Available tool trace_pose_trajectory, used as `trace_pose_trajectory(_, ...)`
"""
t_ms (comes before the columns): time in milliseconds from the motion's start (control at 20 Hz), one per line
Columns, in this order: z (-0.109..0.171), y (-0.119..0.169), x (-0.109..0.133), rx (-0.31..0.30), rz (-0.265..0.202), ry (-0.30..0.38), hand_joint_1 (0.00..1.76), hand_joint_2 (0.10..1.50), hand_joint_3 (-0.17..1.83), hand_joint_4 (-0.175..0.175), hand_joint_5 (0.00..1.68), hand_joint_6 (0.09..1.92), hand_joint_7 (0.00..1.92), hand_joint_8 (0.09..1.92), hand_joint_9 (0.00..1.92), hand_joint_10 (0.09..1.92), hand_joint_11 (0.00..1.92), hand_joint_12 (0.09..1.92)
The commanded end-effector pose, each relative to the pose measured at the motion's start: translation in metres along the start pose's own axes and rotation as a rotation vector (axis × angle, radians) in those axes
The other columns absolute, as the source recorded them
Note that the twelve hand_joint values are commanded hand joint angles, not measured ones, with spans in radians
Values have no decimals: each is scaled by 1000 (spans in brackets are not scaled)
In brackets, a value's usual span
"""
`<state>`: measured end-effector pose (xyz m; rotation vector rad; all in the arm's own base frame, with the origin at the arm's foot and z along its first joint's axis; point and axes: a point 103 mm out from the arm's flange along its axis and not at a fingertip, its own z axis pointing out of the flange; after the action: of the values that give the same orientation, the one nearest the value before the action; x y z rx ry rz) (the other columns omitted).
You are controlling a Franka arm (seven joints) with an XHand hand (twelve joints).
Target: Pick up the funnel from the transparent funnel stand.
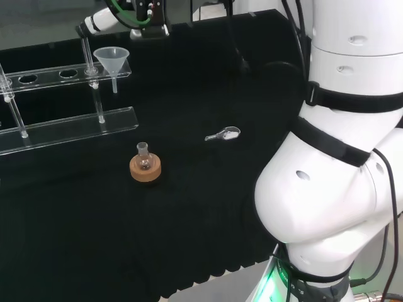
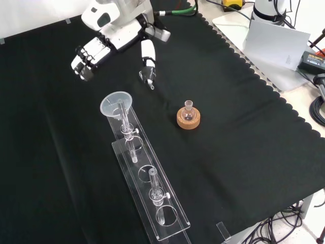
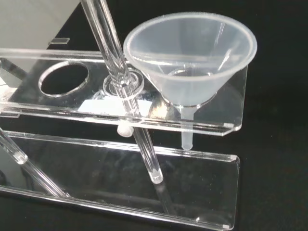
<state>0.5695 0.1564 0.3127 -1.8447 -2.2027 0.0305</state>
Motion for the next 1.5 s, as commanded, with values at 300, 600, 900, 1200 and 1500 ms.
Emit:
trace_pose_trajectory(300, 31, -1, -4, 9, 64, 19, 298, 661, -1, 39, 0, 87, 0, 87, 0, 87, 0, 87)
trace_pose_trajectory(600, 44, 2, -6, 40, 63, 29, 303, 665, 1, 38, 0, 87, 0, 87, 0, 87, 0, 87)
trace_pose_trajectory(900, 48, 6, 1, 58, 52, 19, 310, 669, 3, 37, 0, 87, 0, 87, 0, 87, 0, 87)
trace_pose_trajectory(1200, 55, 16, 6, 100, 37, -7, 314, 672, 4, 34, 0, 87, 0, 87, 0, 87, 4, 87)
trace_pose_trajectory(1500, 61, 22, 5, 128, 43, -12, 324, 679, 7, 25, 0, 87, 6, 87, 0, 87, 31, 87)
